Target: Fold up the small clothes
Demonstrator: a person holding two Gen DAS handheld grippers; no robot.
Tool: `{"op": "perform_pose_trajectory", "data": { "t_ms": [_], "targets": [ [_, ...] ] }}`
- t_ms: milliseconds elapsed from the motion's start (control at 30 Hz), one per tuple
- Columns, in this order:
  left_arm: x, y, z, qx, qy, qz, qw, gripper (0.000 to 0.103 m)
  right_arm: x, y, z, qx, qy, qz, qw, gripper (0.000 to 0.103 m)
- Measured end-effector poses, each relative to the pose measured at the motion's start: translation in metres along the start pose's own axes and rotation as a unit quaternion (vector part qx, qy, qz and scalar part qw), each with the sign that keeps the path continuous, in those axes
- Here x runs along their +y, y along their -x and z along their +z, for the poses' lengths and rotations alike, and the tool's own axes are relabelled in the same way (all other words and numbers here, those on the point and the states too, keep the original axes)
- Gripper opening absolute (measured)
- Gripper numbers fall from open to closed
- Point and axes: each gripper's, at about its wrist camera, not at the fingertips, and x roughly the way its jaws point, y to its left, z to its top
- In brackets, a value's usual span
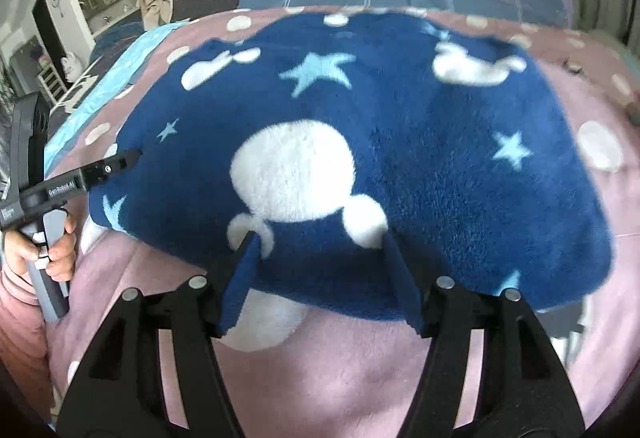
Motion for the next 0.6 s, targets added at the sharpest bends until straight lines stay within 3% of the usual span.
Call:
{"op": "perform_pose_trajectory", "data": {
  "t_ms": [33,133,200,300,400,533,600],
  "targets": [
    [0.002,-0.006,-0.005,0.006,0.002,0.002,1.0000,0.075,0.009,0.013,0.001,-0.029,0.017,-0.007,0.999,0.063],
    [0.023,-0.017,-0.006,0.021,0.060,-0.048,0.9968,0.079,0.050,0.038,-0.005,-0.081,0.121,0.001,0.989,0.067],
    [0.029,-0.017,-0.008,0.017,0.076,-0.066,0.9948,0.079,0.073,0.037,-0.009,-0.074,0.171,0.018,0.982,0.068],
    [0.024,-0.017,-0.008,0.016,0.066,-0.055,0.9962,0.079,0.108,0.030,-0.026,-0.071,0.245,0.023,0.967,0.068],
    [0.026,-0.016,-0.010,0.013,0.072,-0.062,0.9954,0.079,0.121,0.025,-0.030,-0.066,0.270,0.022,0.960,0.068],
    [0.038,-0.002,-0.013,-0.016,0.109,-0.085,0.9903,0.079,0.145,0.014,-0.033,-0.057,0.320,0.014,0.946,0.068],
    [0.053,0.008,-0.016,-0.046,0.149,-0.099,0.9828,0.079,0.160,0.006,-0.032,-0.056,0.353,0.006,0.934,0.068]
  ]
}}
